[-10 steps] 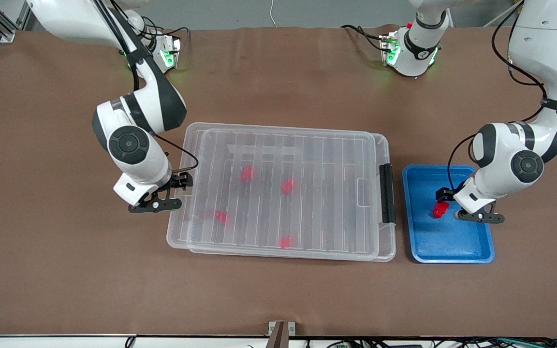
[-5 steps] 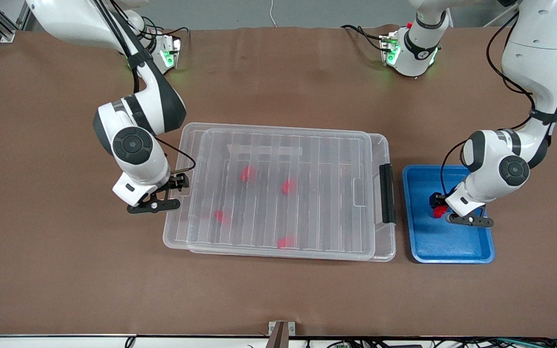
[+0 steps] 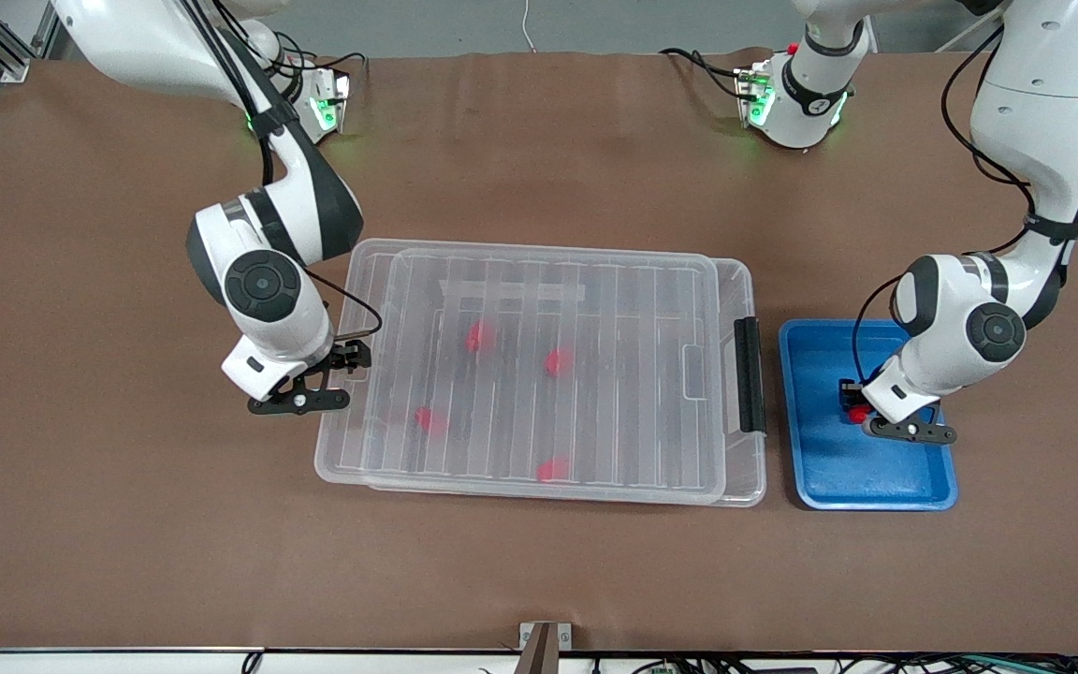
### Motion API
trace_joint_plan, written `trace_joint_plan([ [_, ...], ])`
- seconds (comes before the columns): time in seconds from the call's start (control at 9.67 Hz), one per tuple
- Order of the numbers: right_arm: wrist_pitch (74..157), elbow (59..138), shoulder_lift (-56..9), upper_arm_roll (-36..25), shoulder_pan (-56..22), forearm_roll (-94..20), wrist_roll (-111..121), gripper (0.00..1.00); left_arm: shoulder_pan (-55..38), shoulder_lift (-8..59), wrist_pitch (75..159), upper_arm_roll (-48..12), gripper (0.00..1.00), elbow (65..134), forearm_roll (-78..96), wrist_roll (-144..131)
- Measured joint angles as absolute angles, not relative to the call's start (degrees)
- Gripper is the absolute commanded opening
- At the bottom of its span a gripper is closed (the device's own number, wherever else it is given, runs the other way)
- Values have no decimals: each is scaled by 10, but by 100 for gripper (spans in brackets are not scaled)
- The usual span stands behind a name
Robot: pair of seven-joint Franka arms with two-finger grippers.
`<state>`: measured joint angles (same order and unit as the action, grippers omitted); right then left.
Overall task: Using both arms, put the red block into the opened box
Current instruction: 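Lift the red block with the left gripper and carry it over the box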
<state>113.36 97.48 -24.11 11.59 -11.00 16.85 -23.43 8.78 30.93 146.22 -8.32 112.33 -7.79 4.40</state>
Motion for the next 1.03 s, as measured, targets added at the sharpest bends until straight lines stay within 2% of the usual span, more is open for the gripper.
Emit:
trace_joint_plan([
  [0.21,1128,974,-241,116,-98,176,-233,100,89,261,1405,-91,1,1108,-78,44],
  [0.31,1119,973,-241,116,-80,182,-223,100,88,200,1326,-108,1,1095,-78,44],
  [0.41,1113,972,-240,115,-73,183,-204,100,91,194,1252,-123,1,1069,-76,44],
  [0.52,1107,970,-239,115,-59,183,-179,100,94,187,1143,-162,1,1014,-72,25],
  [0.62,1103,967,-239,115,-45,183,-157,100,90,176,1073,-199,0,970,-70,-13],
  [0.83,1100,964,-239,113,-25,183,-120,100,82,168,1039,-253,0,946,-70,-80],
  [1.03,1100,963,-239,113,-15,184,-91,100,72,181,1040,-274,0,946,-70,-110],
])
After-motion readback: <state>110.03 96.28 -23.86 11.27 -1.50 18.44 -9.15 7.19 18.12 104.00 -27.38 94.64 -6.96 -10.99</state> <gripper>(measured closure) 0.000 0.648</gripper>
